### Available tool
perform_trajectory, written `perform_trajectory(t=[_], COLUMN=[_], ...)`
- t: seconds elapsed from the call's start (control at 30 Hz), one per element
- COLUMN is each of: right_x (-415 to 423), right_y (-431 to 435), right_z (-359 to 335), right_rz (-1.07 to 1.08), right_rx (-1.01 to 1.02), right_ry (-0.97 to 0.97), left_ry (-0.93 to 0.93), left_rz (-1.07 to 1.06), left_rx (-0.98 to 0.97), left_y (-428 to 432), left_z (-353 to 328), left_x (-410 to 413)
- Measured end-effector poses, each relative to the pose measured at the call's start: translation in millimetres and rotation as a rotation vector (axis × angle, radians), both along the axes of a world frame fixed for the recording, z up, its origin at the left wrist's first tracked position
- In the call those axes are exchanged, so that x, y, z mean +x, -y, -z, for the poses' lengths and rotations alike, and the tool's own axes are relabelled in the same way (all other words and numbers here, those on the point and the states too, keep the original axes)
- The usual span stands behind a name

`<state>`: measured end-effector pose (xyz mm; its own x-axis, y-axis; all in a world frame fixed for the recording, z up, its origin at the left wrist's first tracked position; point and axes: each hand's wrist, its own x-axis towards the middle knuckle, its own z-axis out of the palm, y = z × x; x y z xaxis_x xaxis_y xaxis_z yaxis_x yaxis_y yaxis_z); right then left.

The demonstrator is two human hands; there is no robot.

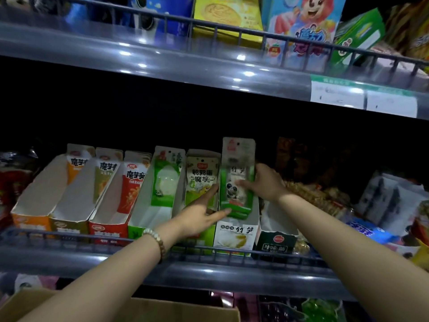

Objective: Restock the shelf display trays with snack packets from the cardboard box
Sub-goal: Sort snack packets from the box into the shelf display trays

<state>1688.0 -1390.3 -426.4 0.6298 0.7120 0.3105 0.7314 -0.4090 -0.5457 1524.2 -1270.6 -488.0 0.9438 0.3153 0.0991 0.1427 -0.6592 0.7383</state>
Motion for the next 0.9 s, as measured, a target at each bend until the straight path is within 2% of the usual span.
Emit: perform_trajectory(t=[0.1,0.33,0.43,0.5,0.57,0.63,0.77,0.9], right_x=[8,19,22,25,26,24,26,25], right_y=[-4,-4,-2,-3,-6,-10,-10,-8], right_z=[10,-10,-24,-28,-30,-28,-17,-6], right_rz=[-0.023,-0.073,-0.105,-0.079,-0.024,0.012,0.077,0.064], right_rx=[0.028,0.079,-0.017,-0.162,-0.208,-0.159,0.082,0.051], right_ry=[0.048,-0.047,0.037,0.109,0.124,0.115,0.105,0.086], left_ry=[-0.014,0.01,0.021,0.027,0.034,0.045,0.029,0.025], left_rz=[-0.002,-0.002,-0.009,-0.008,-0.01,-0.015,-0.024,-0.039], left_rx=[0.018,0.005,-0.016,-0.026,-0.032,-0.026,-0.015,-0.031], left_y=[1,1,0,0,1,2,2,3], left_z=[0,1,2,2,1,-1,1,0], left_x=[1,0,1,1,0,-1,-1,-1])
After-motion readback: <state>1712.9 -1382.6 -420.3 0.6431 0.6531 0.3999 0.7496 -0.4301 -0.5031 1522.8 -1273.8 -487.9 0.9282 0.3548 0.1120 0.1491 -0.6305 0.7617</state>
